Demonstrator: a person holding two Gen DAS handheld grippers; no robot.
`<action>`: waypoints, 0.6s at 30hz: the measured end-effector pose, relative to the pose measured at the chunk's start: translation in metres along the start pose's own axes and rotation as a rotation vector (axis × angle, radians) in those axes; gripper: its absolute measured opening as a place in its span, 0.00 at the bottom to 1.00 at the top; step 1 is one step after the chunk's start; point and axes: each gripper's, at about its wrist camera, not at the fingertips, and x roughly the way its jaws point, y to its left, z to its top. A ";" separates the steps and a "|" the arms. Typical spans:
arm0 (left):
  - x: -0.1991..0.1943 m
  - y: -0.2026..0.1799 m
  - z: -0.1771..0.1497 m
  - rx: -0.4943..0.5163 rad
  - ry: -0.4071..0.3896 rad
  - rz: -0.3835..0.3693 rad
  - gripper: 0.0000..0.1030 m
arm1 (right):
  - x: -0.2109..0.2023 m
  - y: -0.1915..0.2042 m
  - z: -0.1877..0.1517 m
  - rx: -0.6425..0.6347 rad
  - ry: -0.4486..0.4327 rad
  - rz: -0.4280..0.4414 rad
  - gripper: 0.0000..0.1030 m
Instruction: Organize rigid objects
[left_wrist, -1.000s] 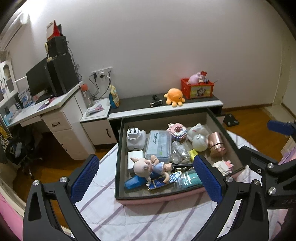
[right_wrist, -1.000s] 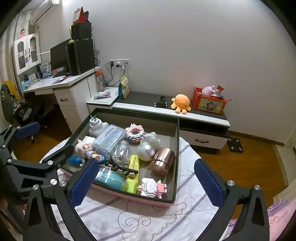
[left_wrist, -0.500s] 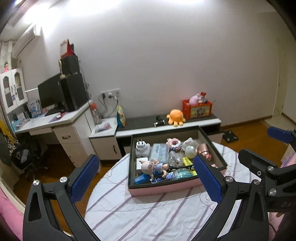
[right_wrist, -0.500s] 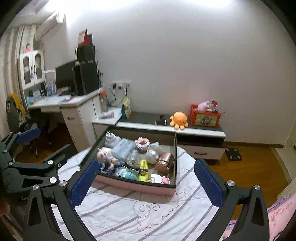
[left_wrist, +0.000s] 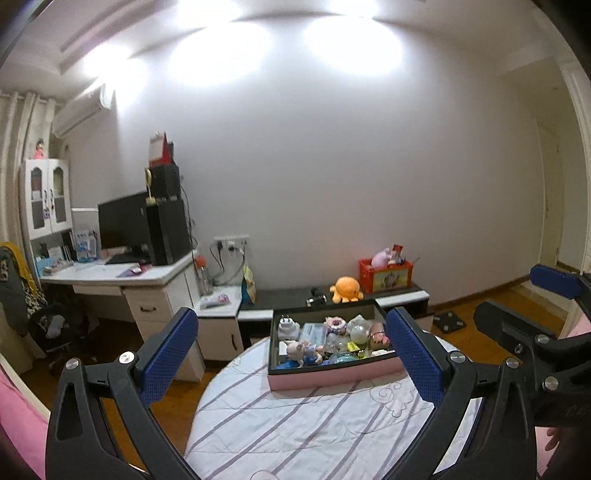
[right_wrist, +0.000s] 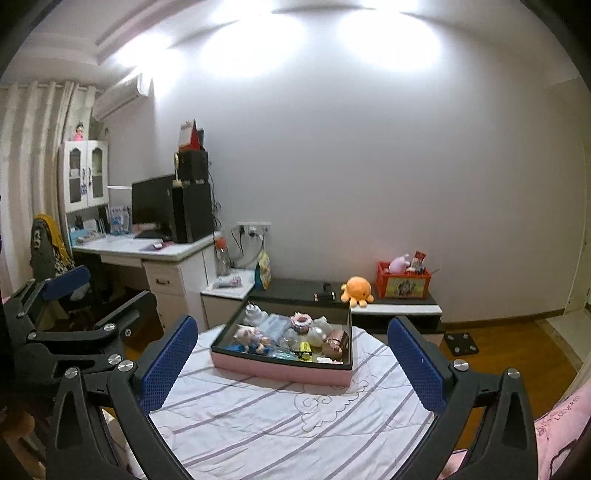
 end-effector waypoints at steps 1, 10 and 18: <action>-0.012 0.000 0.000 0.007 -0.020 0.009 1.00 | -0.007 0.002 0.000 -0.002 -0.011 -0.003 1.00; -0.087 0.005 -0.005 0.008 -0.119 0.043 1.00 | -0.073 0.019 -0.012 -0.001 -0.098 -0.004 1.00; -0.133 0.008 -0.008 -0.006 -0.190 0.039 1.00 | -0.113 0.029 -0.018 0.000 -0.155 -0.015 1.00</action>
